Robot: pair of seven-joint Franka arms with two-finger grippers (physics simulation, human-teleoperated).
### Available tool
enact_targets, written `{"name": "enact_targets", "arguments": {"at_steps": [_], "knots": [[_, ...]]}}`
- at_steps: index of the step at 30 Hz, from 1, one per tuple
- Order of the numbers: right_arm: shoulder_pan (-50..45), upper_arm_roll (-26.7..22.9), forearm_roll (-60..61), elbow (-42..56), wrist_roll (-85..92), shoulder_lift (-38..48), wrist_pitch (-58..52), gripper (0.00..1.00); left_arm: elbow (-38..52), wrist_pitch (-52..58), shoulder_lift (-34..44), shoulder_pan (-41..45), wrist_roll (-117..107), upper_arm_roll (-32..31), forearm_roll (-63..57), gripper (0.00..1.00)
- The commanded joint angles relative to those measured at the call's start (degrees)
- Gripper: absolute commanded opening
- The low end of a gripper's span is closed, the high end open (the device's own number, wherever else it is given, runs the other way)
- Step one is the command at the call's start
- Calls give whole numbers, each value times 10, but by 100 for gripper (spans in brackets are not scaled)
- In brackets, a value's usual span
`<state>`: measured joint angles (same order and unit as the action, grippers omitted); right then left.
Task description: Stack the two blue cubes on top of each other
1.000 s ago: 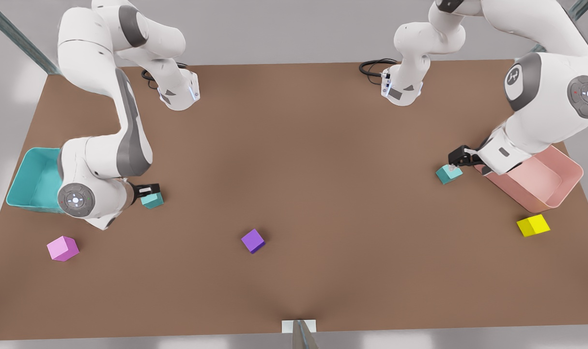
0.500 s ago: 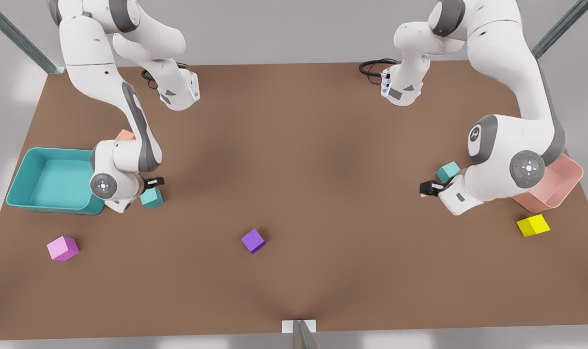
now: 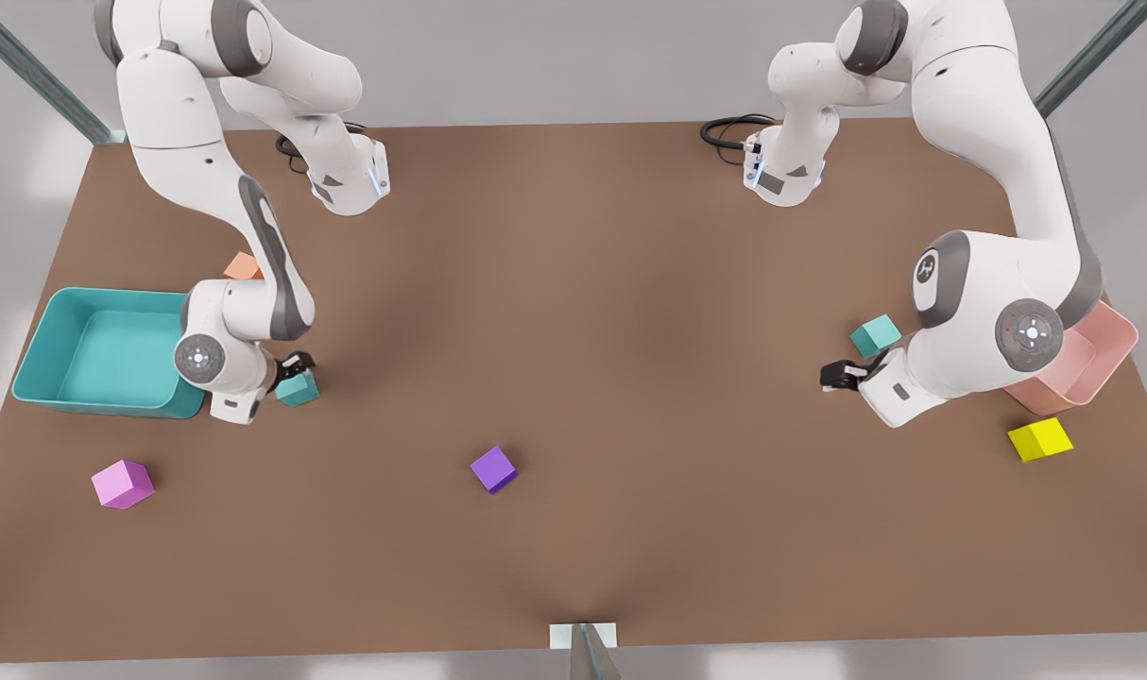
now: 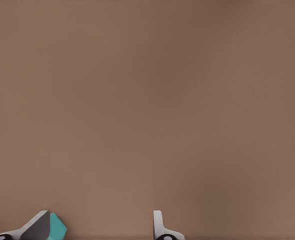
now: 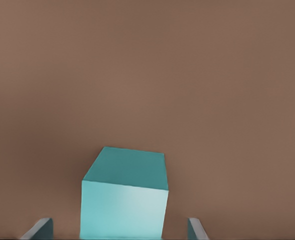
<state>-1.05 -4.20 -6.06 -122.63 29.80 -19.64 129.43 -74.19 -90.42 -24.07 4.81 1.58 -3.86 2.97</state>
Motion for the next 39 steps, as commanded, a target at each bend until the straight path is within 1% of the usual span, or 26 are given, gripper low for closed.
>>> {"name": "enact_targets", "arguments": {"at_steps": [1, 11, 15, 16, 17, 19, 21, 25, 26, 27, 28, 29, 31, 32, 35, 36, 37, 38, 39], "knots": [[0, -4, 1, -2, 195, -2, 13, 100, 0, -1, 1, 0, -10, 0, -1, 100], [3, -4, 8, -2, 183, -41, 39, 100, 0, -1, 1, 3, -11, 0, -1, 100], [6, -4, 13, -2, 146, -45, 35, 100, 1, -3, -2, 4, -10, 1, -2, 100], [7, -4, 13, -2, 145, -46, 36, 100, 4, -5, -9, 5, -9, -1, -1, 100], [7, -4, 14, -3, 140, -48, 36, 100, 2, -34, -17, 5, -7, -2, 0, 100], [7, -3, 18, -8, 109, -49, 32, 100, 6, -36, -10, 1, -4, 0, -2, 100], [10, -3, 27, -9, 108, -50, 31, 100, 6, -36, -1, 23, -4, -7, -35, 100], [11, -3, 47, -9, 97, -51, 23, 100, 6, -37, -2, 24, -12, -3, -50, 100], [11, -3, 48, -9, 96, -53, 23, 95, 4, -37, -5, 21, -12, -2, -53, 100], [11, -3, 51, -8, 86, -53, 21, 72, 8, -68, -21, 22, -11, 0, -56, 100], [11, -2, 51, -8, 86, -53, 21, 53, 7, -73, -20, 19, -12, 2, -57, 100], [11, -3, 51, -8, 86, -53, 21, 41, 5, -74, -20, 18, -12, 2, -57, 100], [11, -2, 51, -7, 86, -48, 12, 31, 5, -74, -20, 13, -12, 2, -55, 100], [10, 1, 51, -3, 87, -37, -10, 27, 5, -74, -19, 13, -12, 2, -55, 100], [4, 20, 54, 27, 87, 14, -109, 24, 5, -73, -19, 12, -12, 2, -54, 100], [3, 44, 55, 64, 87, 21, -147, 21, 5, -73, -19, 12, -12, 2, -54, 100], [-14, 58, 68, 120, 87, 29, -213, 21, 5, -73, -19, 12, -12, 2, -54, 100], [-40, 79, 86, 191, 83, 29, -281, 21, 5, -73, -19, 12, -12, 2, -54, 100], [-78, 99, 103, 272, 32, 19, -336, 21, 5, -73, -19, 12, -12, 2, -54, 100]]}}
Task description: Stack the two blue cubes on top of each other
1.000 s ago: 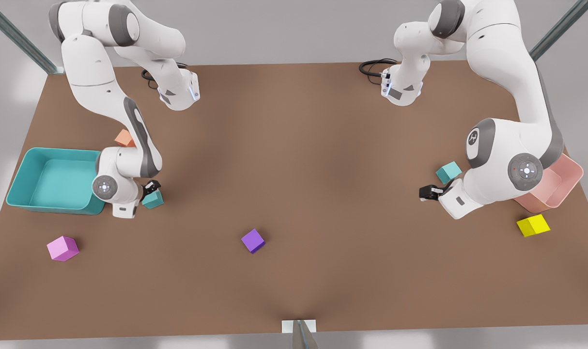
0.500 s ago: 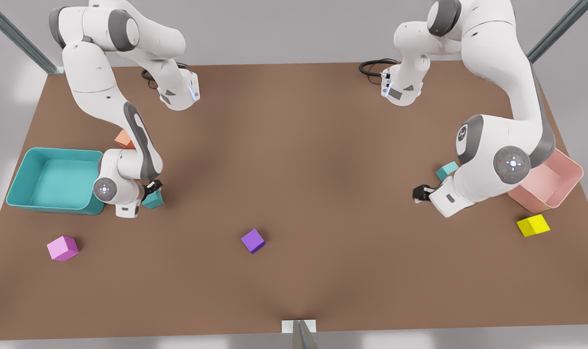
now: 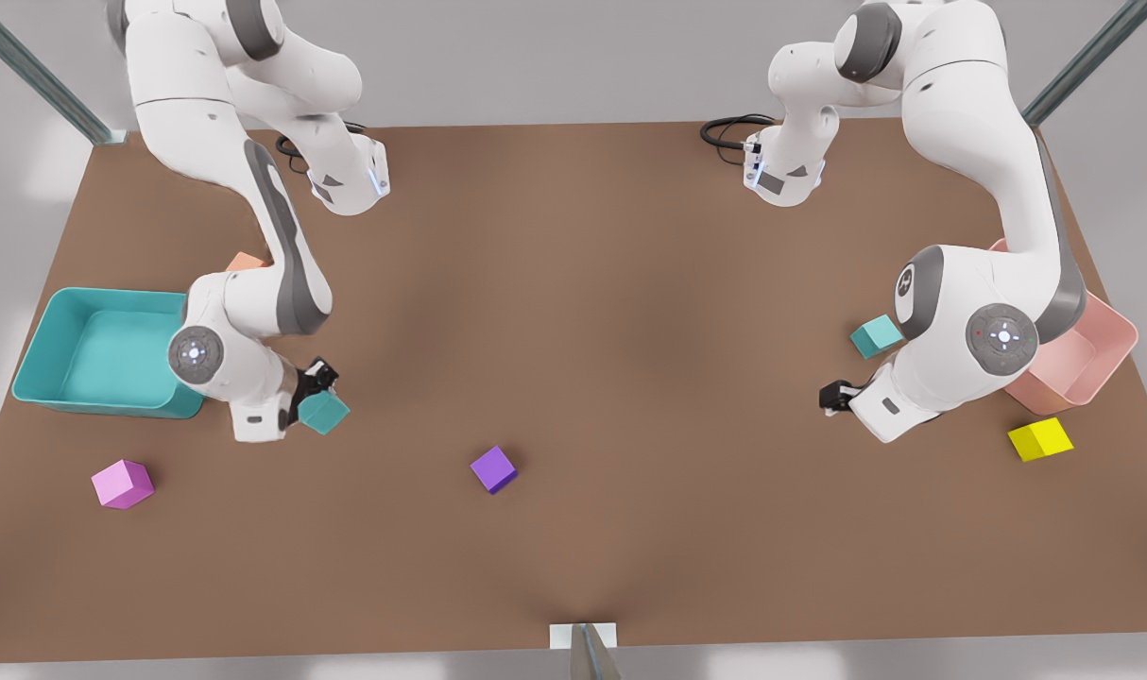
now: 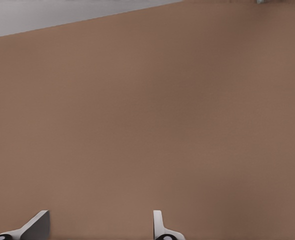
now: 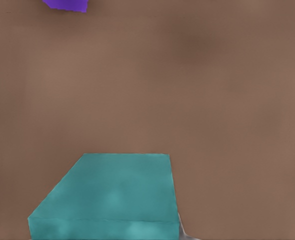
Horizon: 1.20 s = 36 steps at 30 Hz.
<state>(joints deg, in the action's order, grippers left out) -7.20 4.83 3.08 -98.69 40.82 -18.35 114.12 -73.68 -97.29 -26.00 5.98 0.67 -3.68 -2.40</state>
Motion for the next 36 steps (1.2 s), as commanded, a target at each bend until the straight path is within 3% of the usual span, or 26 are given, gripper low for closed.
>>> {"name": "enact_targets", "arguments": {"at_steps": [1, 3, 4, 6, 10, 13, 20, 21, 22, 27, 28, 30, 33, 34, 36], "knots": [[-63, 39, 12, 110, -143, -22, -198, 21, 0, -4, 1, -1, -3, 0, -1, 100], [-124, 119, 5, 232, -263, -89, -194, 21, 0, -4, 1, -1, -3, 0, -1, 100], [-163, 124, 3, 263, -286, -108, -188, 21, 0, -4, 1, -5, 0, 0, 0, 100], [-225, 125, 3, 333, -332, -161, -161, 21, 0, -4, 1, -10, 0, 0, 3, 100], [-288, 118, -24, 336, -388, -280, 29, 21, 0, -4, 1, -9, -2, 0, 3, 100], [-339, 93, -23, 402, -428, -383, 167, 21, 0, -4, 2, -10, -2, 0, 2, 100], [-407, 86, -72, 409, -525, -439, 197, 21, 0, -4, 2, -13, 2, 0, 2, 100], [-407, 86, -72, 409, -532, -440, 198, 66, 0, -4, 2, -13, 2, 0, 2, 100], [-406, 88, -72, 409, -532, -440, 212, 100, 0, -4, 2, -14, 2, 0, 3, 100], [-404, 92, -71, 409, -531, -437, 217, 100, 0, -4, 2, -15, 4, 0, 3, 100], [-402, 103, -70, 406, -532, -409, 198, 100, 0, -4, 2, -16, 4, 0, 3, 100], [-395, 128, -67, 405, -530, -304, 57, 100, 0, -4, 2, -16, 4, 0, 3, 100], [-372, 131, -56, 404, -486, -116, -201, 100, -3, -8, -4, -42, 5, -2, 4, 100], [-324, 127, -54, 404, -452, -71, -302, 100, -2, -9, -4, -38, 7, -5, 7, 100], [-145, 32, -25, 406, -315, 23, -486, 100, -18, -11, -8, -54, 22, -7, -10, 100]]}}
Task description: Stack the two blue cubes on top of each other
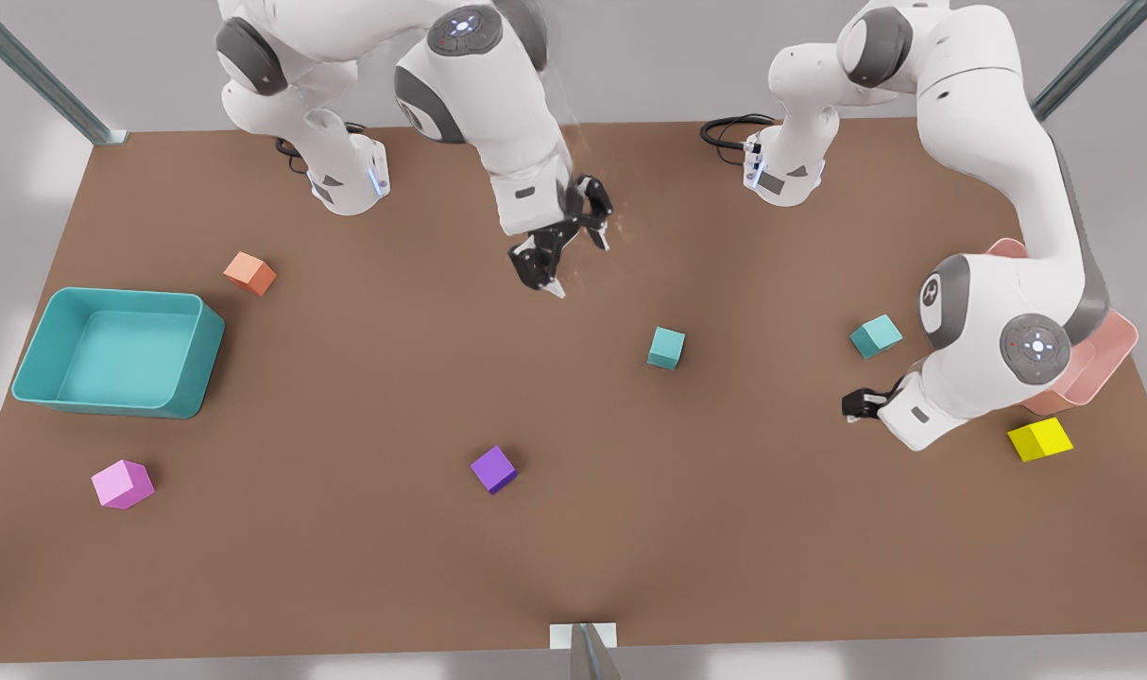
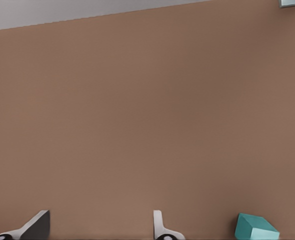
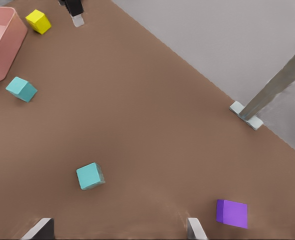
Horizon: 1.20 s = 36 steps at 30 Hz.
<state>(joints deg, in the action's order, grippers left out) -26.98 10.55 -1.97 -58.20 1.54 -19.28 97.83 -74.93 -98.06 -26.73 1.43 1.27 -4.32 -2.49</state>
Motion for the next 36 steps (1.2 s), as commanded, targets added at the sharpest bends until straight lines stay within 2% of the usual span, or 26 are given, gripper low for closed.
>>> {"name": "enact_targets", "arguments": {"at_steps": [1, 2, 3, 4, 5, 6, 8, 10, 12, 14, 15, 17, 18, 20, 21, 28, 36], "knots": [[134, -72, 29, -2, 63, 72, -368, 100, -8, 4, -3, -27, 146, 3, -9, 100], [170, -100, 30, -33, 37, 77, -399, 100, -9, 2, -12, -37, 208, 2, -9, 100], [227, -122, 27, -154, 38, 75, -295, 100, -28, 2, -11, -40, 218, 0, -9, 100], [266, -125, 22, -355, 37, 72, -49, 100, -110, -12, 42, -41, 219, -20, -7, 100], [277, -125, 22, -445, 41, 72, 64, 100, -187, -41, 89, -40, 219, -36, -9, 100], [271, -120, 22, -445, 36, 78, 59, 100, -308, -117, 158, -57, 195, -36, -6, 100], [274, -120, 22, -442, 40, 93, 50, 100, -314, -75, 165, -71, -93, -36, -6, 100], [280, -120, 25, -390, 43, 111, -18, 100, -313, -126, 143, -157, -162, -37, 19, 100], [278, -120, 28, -256, 38, 102, -155, 100, -333, -185, 110, -211, -201, -37, 30, 100], [280, -120, 28, -219, 39, 112, -229, 100, -368, -230, 104, -213, -263, -37, 35, 100], [280, -120, 28, -195, 38, 111, -252, 100, -415, -262, 122, -214, -264, -37, 38, 100], [280, -120, 26, -194, 38, 107, -251, 100, -522, -354, 165, -213, -343, -75, 38, 100], [271, -118, 28, -198, 36, 105, -244, 100, -552, -366, 182, -227, -349, -75, 38, 100], [264, -64, 30, -208, -44, 83, -214, 100, -624, -433, 202, -245, -350, -89, 38, 100], [264, -53, 30, -224, -63, 75, -188, 100, -633, -441, 203, -252, -349, -90, 38, 100], [280, -53, 29, -221, -52, 68, -195, 100, -677, -502, 187, -308, -326, -90, -44, 100], [273, -53, 28, -216, -53, 64, -190, 100, -678, -504, 166, -304, -326, -92, -54, 100]]}}
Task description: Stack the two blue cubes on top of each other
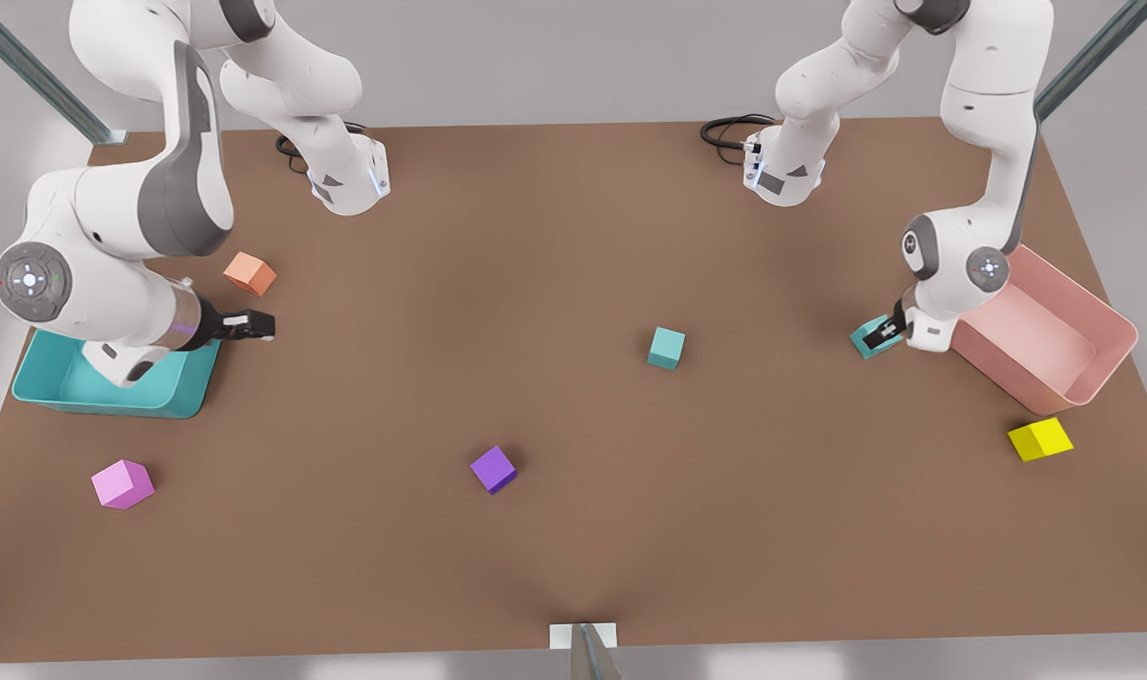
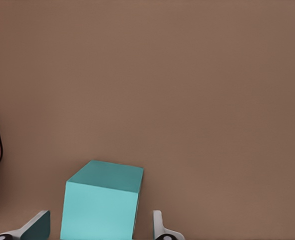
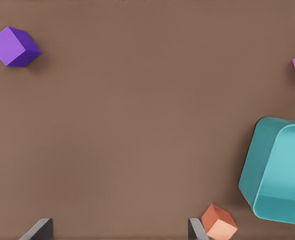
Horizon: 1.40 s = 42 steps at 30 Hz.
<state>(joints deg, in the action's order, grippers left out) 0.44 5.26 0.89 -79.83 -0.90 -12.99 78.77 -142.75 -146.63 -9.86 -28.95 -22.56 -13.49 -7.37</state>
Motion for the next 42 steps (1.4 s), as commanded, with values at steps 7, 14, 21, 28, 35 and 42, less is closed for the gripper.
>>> {"name": "enact_targets", "arguments": {"at_steps": [7, 14, 21, 28, 35, 42], "knots": [[-1, 0, -1, 1, -30, 0, 1, 100, -16, -27, -23, -7, -87, 0, -5, 100], [-1, 0, -1, 1, -30, -1, 2, 100, -14, -27, -45, -6, -87, 0, -5, 100], [-1, 0, -1, 1, -30, -1, 1, 100, -5, -26, -54, -1, -88, 0, -6, 63], [0, 0, -2, 1, -29, 0, -1, 100, 87, 143, 10, 8, -100, -112, -7, 63], [3, 0, -1, 4, -29, 0, 0, 100, 235, 266, -35, 107, -167, -314, -6, 63], [7, -1, 0, 4, -28, 2, -3, 100, 260, 264, -82, 217, -238, -314, -7, 63]]}}
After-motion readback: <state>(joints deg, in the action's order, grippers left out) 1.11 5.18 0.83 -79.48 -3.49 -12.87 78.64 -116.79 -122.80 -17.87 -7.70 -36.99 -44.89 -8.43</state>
